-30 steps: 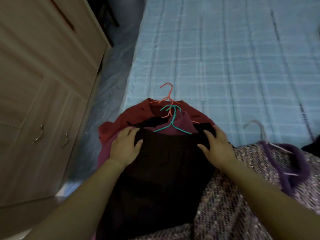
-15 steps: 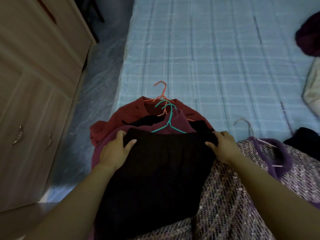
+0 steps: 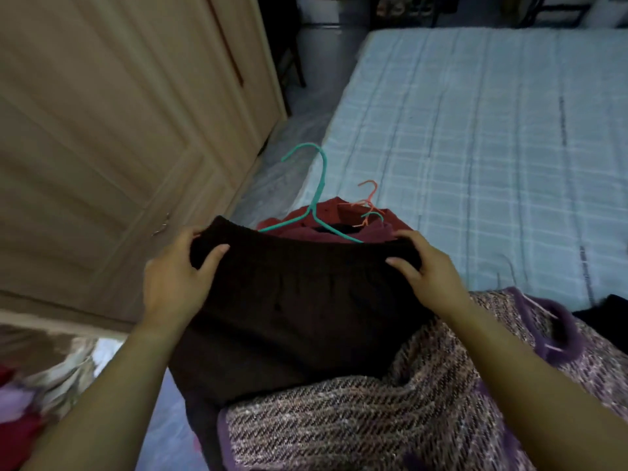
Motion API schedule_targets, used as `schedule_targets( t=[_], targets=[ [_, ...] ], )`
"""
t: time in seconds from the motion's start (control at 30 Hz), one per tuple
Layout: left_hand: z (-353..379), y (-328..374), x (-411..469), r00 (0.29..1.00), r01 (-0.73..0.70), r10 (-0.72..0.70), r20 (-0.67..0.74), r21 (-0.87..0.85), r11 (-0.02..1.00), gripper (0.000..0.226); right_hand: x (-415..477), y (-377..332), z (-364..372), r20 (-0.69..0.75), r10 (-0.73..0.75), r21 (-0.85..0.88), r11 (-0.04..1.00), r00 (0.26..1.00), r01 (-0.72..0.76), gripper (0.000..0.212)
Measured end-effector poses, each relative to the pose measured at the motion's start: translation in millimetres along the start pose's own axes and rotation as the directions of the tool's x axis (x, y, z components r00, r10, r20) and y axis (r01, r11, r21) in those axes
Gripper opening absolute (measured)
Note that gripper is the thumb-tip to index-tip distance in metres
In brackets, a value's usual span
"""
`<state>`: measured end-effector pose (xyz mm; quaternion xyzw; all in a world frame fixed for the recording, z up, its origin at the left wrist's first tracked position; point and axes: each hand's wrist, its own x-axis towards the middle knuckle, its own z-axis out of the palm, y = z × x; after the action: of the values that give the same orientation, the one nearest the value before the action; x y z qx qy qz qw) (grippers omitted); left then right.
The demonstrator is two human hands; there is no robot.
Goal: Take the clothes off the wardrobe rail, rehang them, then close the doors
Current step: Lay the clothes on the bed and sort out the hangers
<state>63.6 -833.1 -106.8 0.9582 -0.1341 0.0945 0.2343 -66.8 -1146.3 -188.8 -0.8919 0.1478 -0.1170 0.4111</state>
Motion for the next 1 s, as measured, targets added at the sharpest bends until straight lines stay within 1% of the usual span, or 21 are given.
schedule_targets(
  t=[0.1, 0.23, 0.33, 0.47, 0.57, 0.67, 0.77, 0.83, 0.9, 1.0],
  targets=[
    [-39.0, -13.1, -34.0, 0.996, 0.07, -0.071, -0.052, -0.015, 0.997, 0.035, -17.9, -33.3, 4.5, -0.028, -0.088, 0.066, 0.994, 0.996, 0.089, 0.033],
    [-77.2, -35.6, -79.4, 0.981, 0.141, -0.152, -0.12, -0.096, 0.985, 0.033, -35.5, -75.1, 13.5, -0.033, -0.174, 0.12, 0.977, 0.984, 0.177, 0.025],
    [-105.0, -51.5, -100.4, 0.962, 0.158, -0.18, -0.205, -0.119, 0.98, 0.031, -43.7, -109.8, 21.8, -0.061, -0.206, 0.098, 0.972, 0.977, 0.211, 0.023],
    [-146.9, -86.1, -129.5, 0.94, 0.188, -0.219, -0.26, -0.141, 0.972, 0.031, -64.5, -159.4, 44.1, -0.072, -0.251, 0.08, 0.963, 0.965, 0.257, 0.02],
    [-178.9, -127.1, -157.9, 0.932, 0.194, -0.227, -0.282, -0.139, 0.971, 0.032, -90.2, -195.3, 72.4, -0.084, -0.293, 0.042, 0.954, 0.952, 0.297, 0.022],
    [-211.6, -178.3, -188.9, 0.918, 0.2, -0.237, -0.319, -0.143, 0.969, 0.035, -126.3, -243.0, 105.8, -0.14, -0.361, -0.003, 0.931, 0.922, 0.364, 0.024],
    [-247.3, -231.9, -221.8, 0.902, 0.237, -0.284, -0.327, -0.177, 0.955, 0.036, -168.1, -297.1, 141.5, -0.173, -0.415, -0.017, 0.908, 0.893, 0.419, 0.024],
    [-269.9, -264.9, -245.2, 0.9, 0.235, -0.289, -0.326, -0.197, 0.952, 0.036, -195.7, -324.6, 165.1, -0.168, -0.438, -0.034, 0.898, 0.883, 0.439, 0.023],
    [-288.7, -293.8, -270.2, 0.909, 0.229, -0.291, -0.299, -0.225, 0.947, 0.034, -224.1, -344.4, 188.4, -0.139, -0.445, -0.066, 0.896, 0.885, 0.44, 0.023],
    [-308.2, -329.2, -309.6, 0.899, 0.285, -0.347, -0.268, -0.244, 0.927, 0.031, -267.3, -365.2, 221.2, -0.089, -0.423, -0.078, 0.906, 0.902, 0.417, 0.022]
  ],
)
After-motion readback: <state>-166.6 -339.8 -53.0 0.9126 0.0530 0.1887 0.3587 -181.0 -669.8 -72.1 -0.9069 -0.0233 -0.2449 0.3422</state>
